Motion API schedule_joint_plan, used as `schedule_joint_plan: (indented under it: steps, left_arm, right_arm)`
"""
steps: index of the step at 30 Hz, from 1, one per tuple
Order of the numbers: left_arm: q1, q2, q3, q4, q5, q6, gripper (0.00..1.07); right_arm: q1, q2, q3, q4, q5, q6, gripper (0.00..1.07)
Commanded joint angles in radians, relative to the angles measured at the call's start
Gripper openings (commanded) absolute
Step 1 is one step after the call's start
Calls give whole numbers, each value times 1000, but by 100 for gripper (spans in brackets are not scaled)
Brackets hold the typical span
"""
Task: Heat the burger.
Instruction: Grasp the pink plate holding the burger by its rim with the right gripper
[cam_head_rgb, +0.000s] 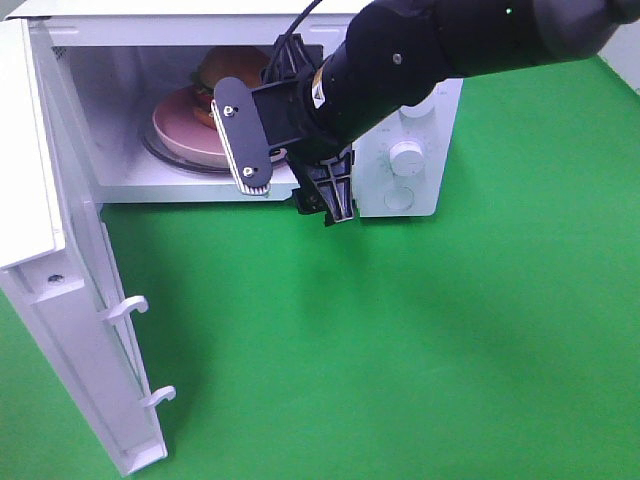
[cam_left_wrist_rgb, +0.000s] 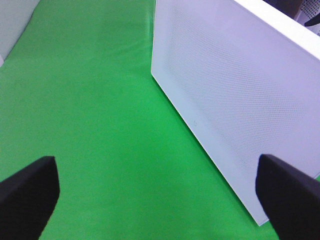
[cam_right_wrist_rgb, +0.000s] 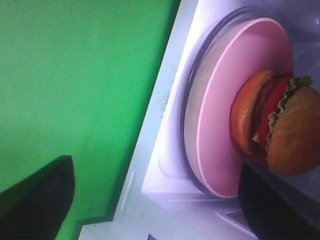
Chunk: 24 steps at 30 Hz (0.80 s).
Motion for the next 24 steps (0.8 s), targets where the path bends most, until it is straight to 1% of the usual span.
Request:
schedule_joint_plan:
  steps: [1, 4, 5, 6, 13, 16, 17, 24]
  left_arm:
    - [0, -6, 3, -6, -9, -2, 100]
    - [0, -6, 3, -6, -9, -2, 100]
    - [0, -6, 3, -6, -9, -2, 100]
    - [0, -6, 3, -6, -9, -2, 100]
    - [0, -6, 3, -6, -9, -2, 100]
    - [0, -6, 3, -6, -9, -2, 100]
    - [0, -6, 3, -6, -9, -2, 100]
    - [0, -6, 3, -6, -9, -2, 100]
  right_arm:
    - [2, 23, -34, -3, -5, 15, 86]
    - [2, 70, -84, -3, -1, 16, 85]
    - [2, 70, -84, -3, -1, 16, 85]
    - [2, 90, -110, -3, -1, 21, 85]
    - [-1, 157, -181, -4, 6, 44, 84]
    - [-12, 199, -222, -3, 7, 61, 83]
    - [-30, 220, -240, -3, 15, 72, 83]
    - [-46, 264, -290, -3, 33, 73, 82]
